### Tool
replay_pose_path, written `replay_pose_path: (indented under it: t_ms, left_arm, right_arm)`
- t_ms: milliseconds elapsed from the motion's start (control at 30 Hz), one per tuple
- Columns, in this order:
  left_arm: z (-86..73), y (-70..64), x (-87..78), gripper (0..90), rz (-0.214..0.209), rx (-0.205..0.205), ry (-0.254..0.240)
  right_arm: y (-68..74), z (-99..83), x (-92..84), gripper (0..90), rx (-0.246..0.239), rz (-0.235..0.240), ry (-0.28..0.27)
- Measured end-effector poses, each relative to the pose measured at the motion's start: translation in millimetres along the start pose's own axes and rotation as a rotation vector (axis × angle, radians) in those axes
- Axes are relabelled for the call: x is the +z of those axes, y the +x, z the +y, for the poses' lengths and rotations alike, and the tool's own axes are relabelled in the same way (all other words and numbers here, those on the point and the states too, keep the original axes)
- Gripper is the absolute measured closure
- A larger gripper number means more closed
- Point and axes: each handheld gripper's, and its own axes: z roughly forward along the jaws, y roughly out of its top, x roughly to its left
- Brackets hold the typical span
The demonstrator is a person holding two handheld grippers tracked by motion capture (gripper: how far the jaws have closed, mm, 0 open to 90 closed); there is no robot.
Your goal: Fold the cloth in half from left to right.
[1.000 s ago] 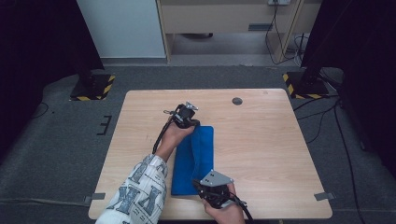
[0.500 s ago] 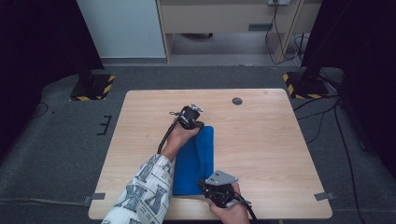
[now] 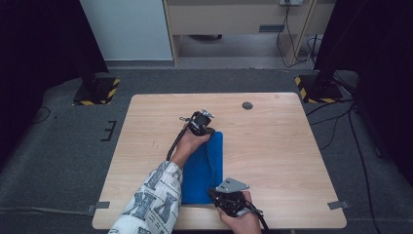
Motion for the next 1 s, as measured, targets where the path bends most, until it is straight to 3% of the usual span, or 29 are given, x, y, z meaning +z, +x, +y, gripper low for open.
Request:
replay_pose_path:
  t_ms: [67, 233, 333, 667, 1000]
  left_arm:
    - [-0.2, -1.5, 0.3, 79.6, -0.003, 0.007, 0.004]
    - [1.6, -2.8, -0.9, 69.7, -0.013, -0.018, -0.027]
    - [2.4, -4.5, -0.9, 68.1, -0.011, -0.014, -0.041]
    - [1.9, 0.2, -2.2, 66.5, -0.019, -0.054, -0.071]
    - [2.7, -2.8, -12.1, 42.9, -0.039, -0.037, -0.142]
  right_arm:
    - [-0.3, -0.8, 0.9, 80.7, 0.001, 0.018, 0.009]
    - [-2.2, -0.7, -1.0, 76.4, 0.014, 0.008, 0.008]
    - [-4.0, -0.7, -2.7, 74.6, 0.016, 0.001, 0.016]
    - [-6.4, -2.3, -3.4, 66.9, 0.027, 0.001, 0.036]
    - [-9.8, -4.7, -5.7, 41.2, 0.038, -0.044, 0.063]
